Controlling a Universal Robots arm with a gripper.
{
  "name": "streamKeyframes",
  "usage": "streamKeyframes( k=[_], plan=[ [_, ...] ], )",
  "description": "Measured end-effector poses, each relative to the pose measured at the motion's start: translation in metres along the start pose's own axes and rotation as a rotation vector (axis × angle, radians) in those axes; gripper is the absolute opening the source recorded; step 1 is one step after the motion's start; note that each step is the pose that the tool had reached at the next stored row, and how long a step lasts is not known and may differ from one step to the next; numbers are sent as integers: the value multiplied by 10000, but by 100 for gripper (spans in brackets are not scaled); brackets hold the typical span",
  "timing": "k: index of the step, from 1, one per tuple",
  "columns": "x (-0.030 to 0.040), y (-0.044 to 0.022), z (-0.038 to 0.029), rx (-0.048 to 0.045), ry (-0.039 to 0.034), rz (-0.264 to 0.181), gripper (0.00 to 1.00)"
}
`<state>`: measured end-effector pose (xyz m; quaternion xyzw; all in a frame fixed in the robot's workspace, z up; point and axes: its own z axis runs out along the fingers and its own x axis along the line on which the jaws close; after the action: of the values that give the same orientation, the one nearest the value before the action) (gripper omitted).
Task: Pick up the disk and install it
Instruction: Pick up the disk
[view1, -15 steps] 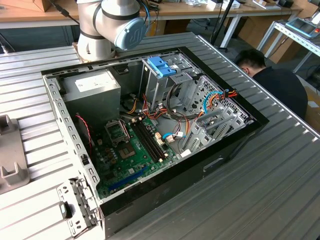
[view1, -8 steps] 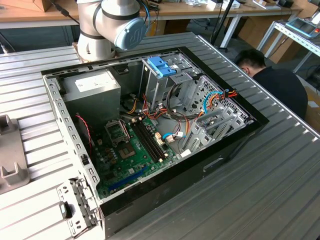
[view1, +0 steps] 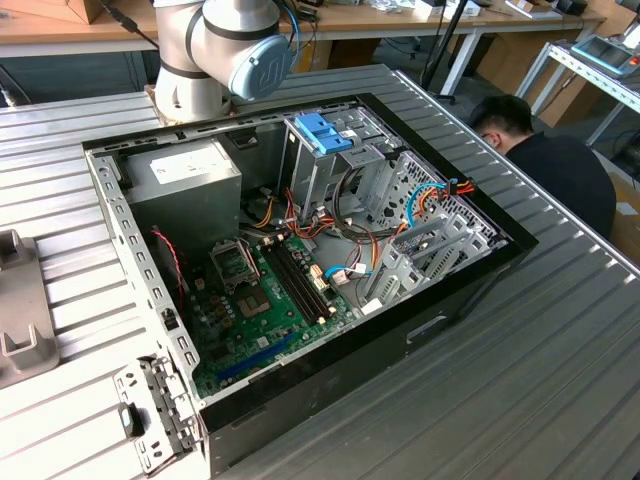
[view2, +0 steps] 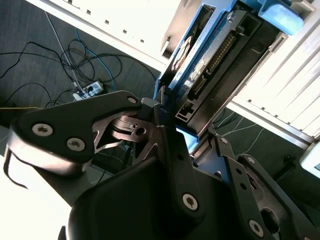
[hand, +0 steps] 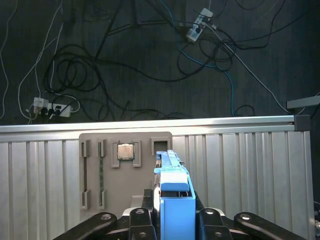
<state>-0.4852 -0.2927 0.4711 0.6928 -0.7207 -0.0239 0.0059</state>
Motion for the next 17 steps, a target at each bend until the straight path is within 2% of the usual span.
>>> streamKeyframes(
  k=[17],
  plan=[
    [-1, 2, -46, -1, 0, 0, 37]
  ],
)
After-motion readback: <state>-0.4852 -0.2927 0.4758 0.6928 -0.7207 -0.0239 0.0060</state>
